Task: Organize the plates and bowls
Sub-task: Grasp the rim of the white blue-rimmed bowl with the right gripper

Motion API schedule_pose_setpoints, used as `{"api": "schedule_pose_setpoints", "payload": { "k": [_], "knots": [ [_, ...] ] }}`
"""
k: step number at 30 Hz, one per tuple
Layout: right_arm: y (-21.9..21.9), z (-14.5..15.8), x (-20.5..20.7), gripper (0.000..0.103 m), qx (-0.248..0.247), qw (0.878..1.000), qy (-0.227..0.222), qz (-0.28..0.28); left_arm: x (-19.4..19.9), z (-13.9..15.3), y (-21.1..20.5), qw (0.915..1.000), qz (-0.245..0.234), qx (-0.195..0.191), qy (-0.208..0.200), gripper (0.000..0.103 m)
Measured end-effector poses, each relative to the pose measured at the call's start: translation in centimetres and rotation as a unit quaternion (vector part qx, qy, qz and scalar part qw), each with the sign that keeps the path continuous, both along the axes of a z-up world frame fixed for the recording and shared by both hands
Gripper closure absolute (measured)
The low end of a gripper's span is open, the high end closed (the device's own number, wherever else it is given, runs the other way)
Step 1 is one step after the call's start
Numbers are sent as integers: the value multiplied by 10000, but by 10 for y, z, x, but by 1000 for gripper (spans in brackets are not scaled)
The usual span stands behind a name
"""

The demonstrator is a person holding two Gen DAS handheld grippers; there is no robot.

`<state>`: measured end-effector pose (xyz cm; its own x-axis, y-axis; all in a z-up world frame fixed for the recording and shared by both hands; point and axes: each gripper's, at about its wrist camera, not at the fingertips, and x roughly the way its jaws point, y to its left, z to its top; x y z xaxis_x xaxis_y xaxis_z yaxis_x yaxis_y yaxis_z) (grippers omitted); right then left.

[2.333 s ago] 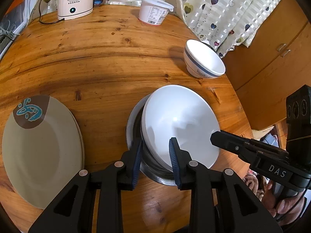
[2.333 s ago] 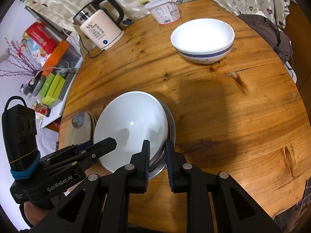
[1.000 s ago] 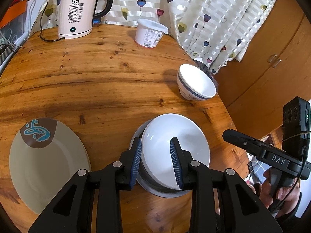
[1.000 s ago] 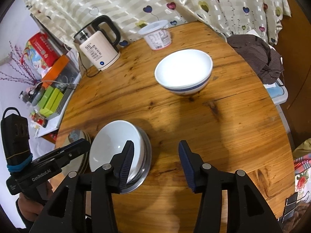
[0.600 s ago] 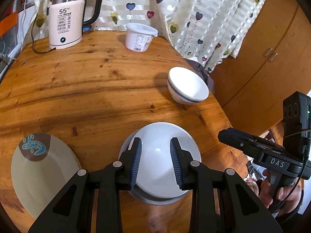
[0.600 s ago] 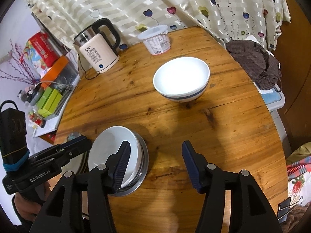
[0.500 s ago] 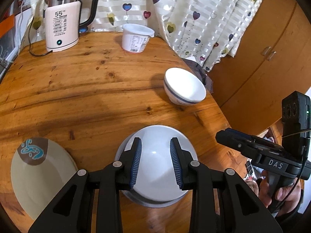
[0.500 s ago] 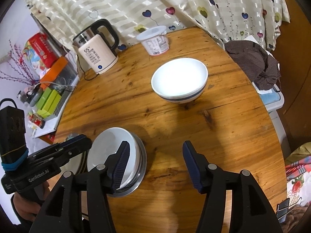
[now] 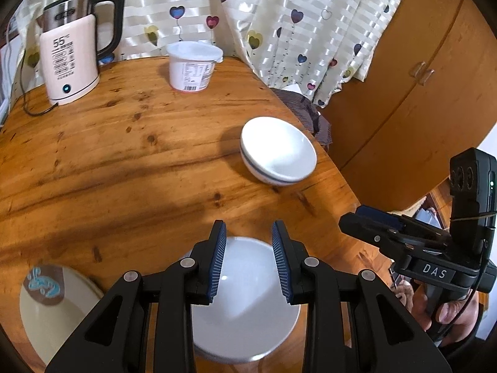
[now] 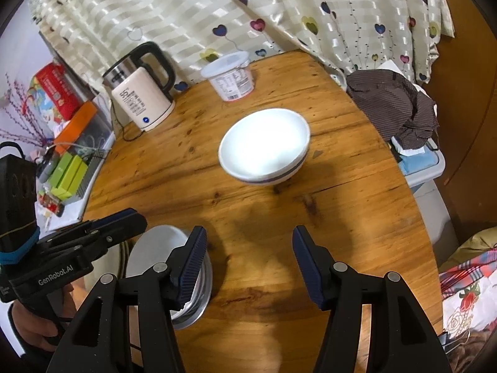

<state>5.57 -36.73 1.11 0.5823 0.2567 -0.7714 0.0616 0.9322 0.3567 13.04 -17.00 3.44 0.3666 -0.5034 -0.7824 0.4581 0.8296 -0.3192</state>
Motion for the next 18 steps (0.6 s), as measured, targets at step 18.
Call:
{"api": "schedule_pose_setpoints", "payload": {
  "k": [18],
  "knots": [
    [-31,-10,31,52,79,9994,-10,-326,58,-13,-34,9991,-212,-183,330,71]
  ]
}}
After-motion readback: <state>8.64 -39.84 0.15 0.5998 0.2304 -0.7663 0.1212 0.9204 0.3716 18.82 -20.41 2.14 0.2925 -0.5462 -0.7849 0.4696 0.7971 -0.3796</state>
